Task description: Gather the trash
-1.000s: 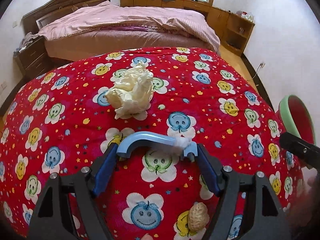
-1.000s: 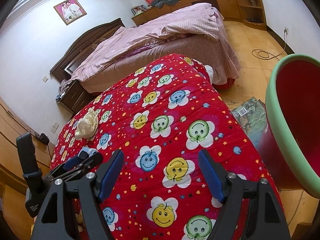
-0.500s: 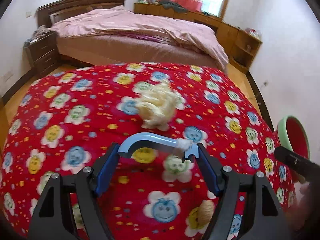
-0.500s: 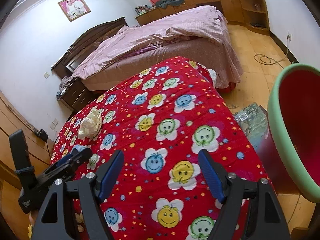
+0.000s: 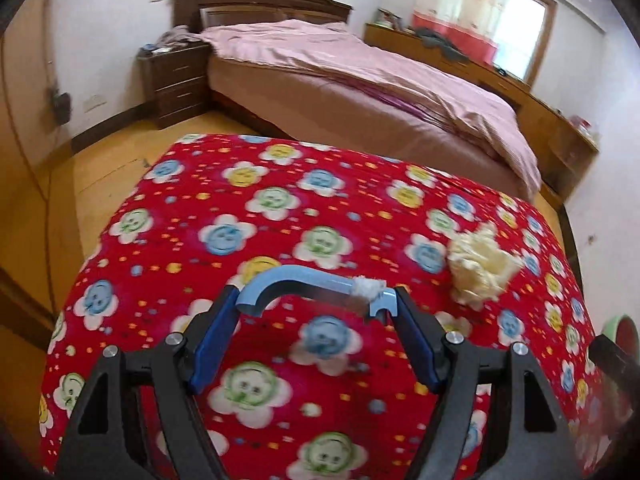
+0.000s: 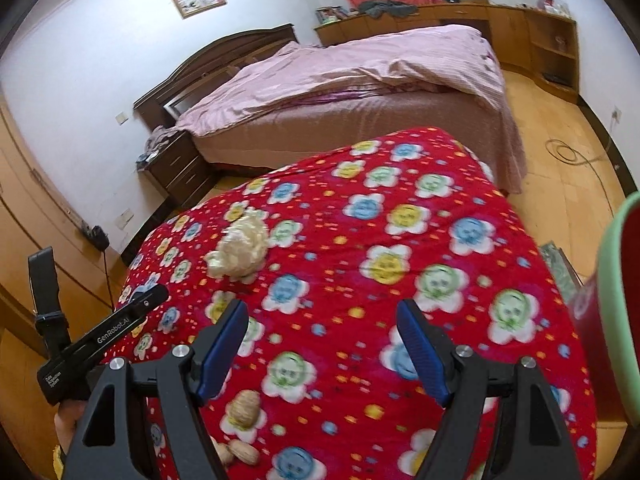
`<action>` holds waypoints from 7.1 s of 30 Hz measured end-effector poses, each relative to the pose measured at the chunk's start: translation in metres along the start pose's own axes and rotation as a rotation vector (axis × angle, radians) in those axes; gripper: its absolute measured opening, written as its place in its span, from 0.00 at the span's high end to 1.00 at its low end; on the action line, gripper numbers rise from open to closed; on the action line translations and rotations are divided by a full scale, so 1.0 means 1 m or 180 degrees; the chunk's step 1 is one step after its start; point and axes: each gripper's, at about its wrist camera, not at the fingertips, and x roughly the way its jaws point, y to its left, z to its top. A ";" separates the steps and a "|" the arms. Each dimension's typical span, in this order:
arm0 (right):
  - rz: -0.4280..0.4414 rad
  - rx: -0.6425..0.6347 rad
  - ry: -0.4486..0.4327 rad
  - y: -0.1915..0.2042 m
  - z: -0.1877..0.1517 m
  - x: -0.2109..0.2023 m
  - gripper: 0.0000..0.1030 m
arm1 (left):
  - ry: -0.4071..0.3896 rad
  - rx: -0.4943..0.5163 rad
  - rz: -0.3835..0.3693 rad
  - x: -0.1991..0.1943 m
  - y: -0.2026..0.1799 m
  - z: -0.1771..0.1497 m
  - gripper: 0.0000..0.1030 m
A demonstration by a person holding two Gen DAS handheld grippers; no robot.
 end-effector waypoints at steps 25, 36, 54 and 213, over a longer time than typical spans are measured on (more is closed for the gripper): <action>-0.0023 -0.0394 0.0368 0.076 0.018 0.108 0.66 | 0.0065 -0.0291 0.0305 0.022 0.032 -0.002 0.26; 0.0106 -0.0454 0.0249 0.073 0.012 0.081 0.89 | -0.0018 -0.0196 0.0233 0.007 0.021 -0.001 0.26; 0.0174 -0.0202 -0.0226 0.026 0.005 -0.031 0.89 | -0.0158 0.0165 -0.0156 -0.057 -0.040 -0.005 0.26; -0.0510 0.0069 -0.0790 -0.043 -0.145 -0.177 0.20 | -0.0414 0.0716 -0.0258 -0.152 -0.105 -0.120 0.18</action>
